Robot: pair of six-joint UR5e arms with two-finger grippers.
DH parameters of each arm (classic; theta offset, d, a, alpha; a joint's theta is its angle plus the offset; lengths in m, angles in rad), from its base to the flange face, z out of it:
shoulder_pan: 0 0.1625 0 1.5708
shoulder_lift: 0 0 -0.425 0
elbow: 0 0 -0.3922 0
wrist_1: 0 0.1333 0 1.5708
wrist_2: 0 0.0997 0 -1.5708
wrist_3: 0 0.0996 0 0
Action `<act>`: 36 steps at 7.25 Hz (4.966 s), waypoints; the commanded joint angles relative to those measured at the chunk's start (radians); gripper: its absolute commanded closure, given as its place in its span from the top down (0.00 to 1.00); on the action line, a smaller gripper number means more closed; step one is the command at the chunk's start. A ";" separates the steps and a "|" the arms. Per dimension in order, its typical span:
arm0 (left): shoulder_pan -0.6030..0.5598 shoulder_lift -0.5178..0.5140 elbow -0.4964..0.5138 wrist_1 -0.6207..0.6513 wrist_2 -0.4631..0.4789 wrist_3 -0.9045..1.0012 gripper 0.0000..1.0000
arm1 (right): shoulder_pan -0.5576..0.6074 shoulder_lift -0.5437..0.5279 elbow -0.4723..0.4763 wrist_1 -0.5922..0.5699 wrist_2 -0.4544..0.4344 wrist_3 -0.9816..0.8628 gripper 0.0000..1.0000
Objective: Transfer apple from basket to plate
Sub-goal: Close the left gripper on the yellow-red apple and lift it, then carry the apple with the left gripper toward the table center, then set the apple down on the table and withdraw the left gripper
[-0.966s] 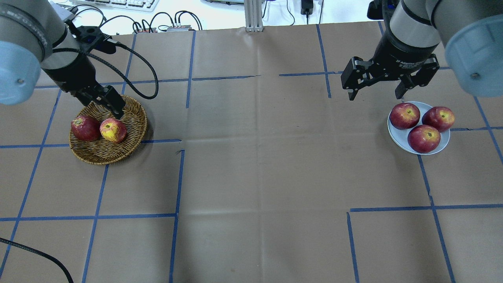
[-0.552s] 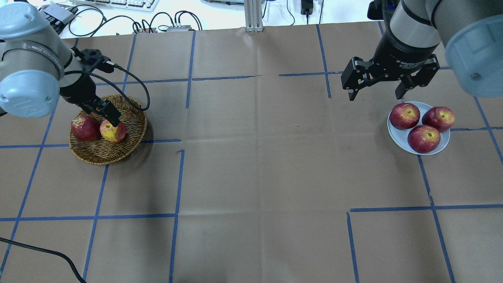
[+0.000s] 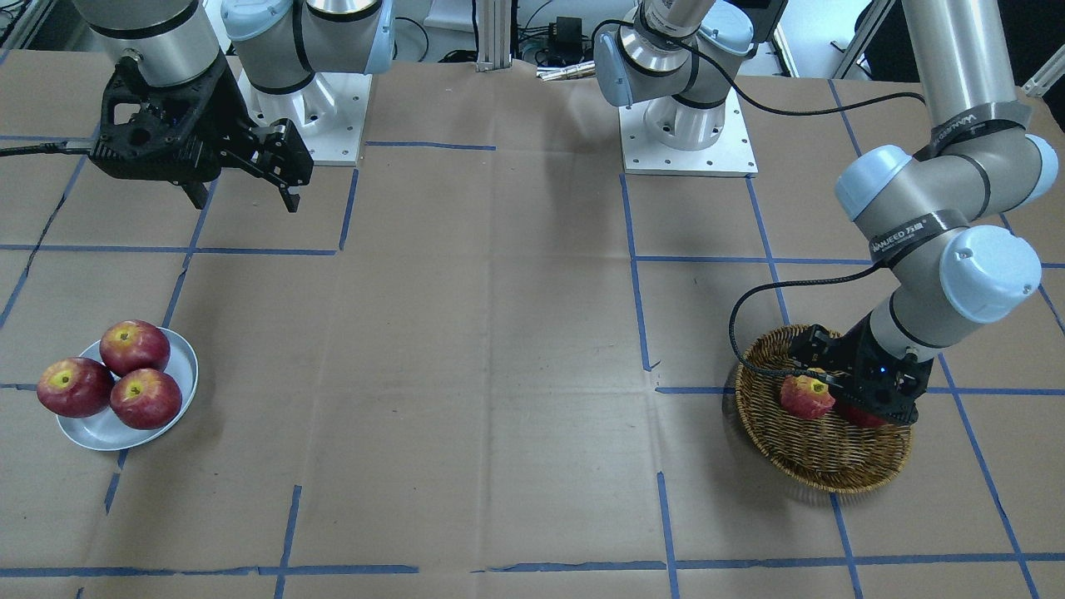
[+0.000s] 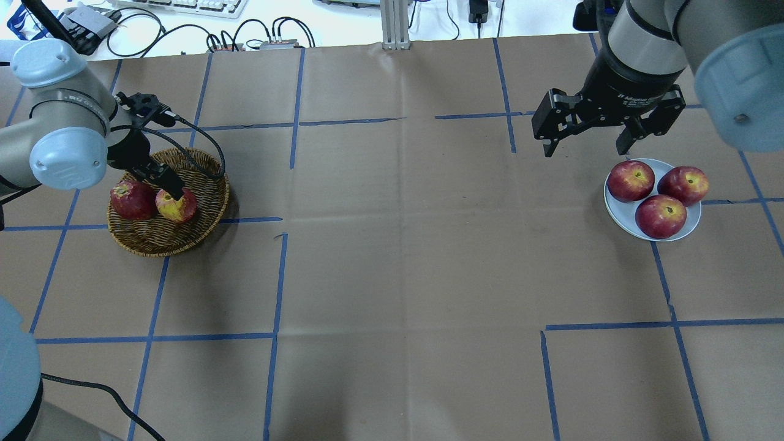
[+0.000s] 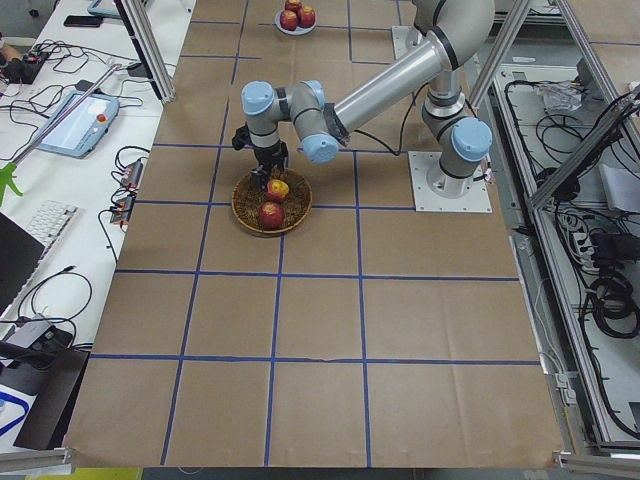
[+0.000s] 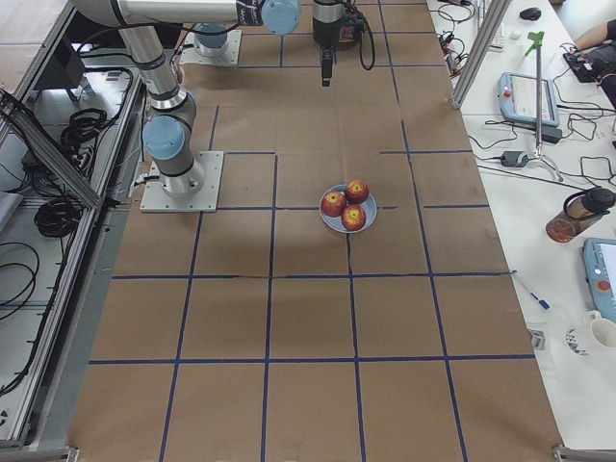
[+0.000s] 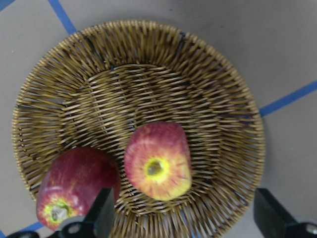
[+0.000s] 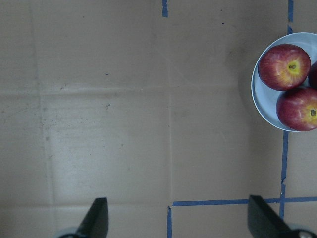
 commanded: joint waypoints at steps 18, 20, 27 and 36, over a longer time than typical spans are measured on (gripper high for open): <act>-0.663 -0.048 0.185 -0.140 -0.007 -0.973 0.42 | 0.000 0.000 0.000 -0.001 0.000 0.000 1.00; -0.741 -0.145 0.196 -0.020 -0.003 -1.034 0.43 | 0.000 0.000 0.000 -0.001 0.000 0.000 1.00; -0.750 -0.216 0.163 0.087 -0.007 -1.032 0.50 | -0.009 0.000 0.000 0.001 0.002 0.000 1.00; -0.651 0.130 0.200 -0.284 -0.010 -0.999 0.99 | -0.008 0.000 0.000 -0.001 0.002 0.000 1.00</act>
